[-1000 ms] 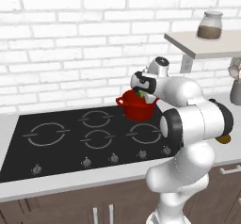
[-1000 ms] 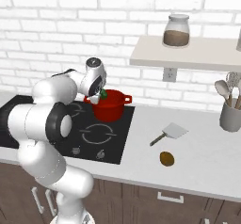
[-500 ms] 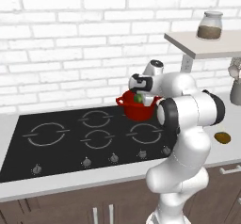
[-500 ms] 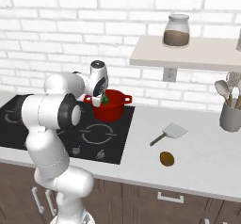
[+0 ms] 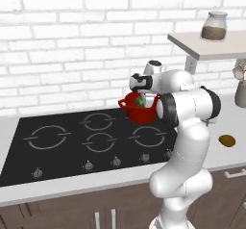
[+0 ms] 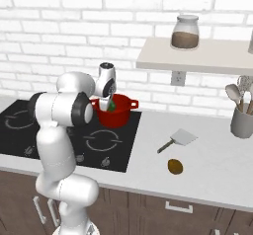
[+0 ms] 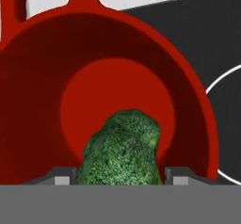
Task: Put the broccoli and avocado in the pot. Retrieve the spatula and lightly stir the vegetables in the pot.
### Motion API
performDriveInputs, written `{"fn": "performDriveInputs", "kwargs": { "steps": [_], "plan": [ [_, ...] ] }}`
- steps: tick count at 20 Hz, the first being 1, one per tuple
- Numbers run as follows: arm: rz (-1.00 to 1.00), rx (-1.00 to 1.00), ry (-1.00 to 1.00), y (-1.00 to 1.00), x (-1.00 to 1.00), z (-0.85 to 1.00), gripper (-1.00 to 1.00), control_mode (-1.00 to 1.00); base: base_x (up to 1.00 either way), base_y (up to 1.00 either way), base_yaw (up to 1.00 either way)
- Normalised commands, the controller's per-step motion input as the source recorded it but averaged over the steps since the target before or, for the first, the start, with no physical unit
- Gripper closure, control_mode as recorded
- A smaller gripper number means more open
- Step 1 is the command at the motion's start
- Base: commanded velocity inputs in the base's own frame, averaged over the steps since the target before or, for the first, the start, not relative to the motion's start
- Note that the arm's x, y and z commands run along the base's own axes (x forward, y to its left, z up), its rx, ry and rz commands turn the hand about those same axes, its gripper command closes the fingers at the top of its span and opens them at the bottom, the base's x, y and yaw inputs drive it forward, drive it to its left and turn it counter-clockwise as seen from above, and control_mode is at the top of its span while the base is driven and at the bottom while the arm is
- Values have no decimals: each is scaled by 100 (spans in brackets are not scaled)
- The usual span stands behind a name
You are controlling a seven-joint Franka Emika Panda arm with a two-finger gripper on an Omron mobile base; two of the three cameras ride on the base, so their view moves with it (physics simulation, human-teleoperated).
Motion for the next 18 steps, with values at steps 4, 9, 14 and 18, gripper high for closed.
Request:
{"fn": "performDriveInputs", "kwargs": {
  "steps": [4,9,14,18],
  "plan": [
    [0,0,1,0,10,-25,100,-100,0,0,0],
    [0,0,0,0,5,-13,-100,-100,0,0,0],
    [0,2,0,-1,0,3,-100,-100,0,0,0],
    [0,0,0,0,0,24,-100,-100,0,0,0]
  ]
}}
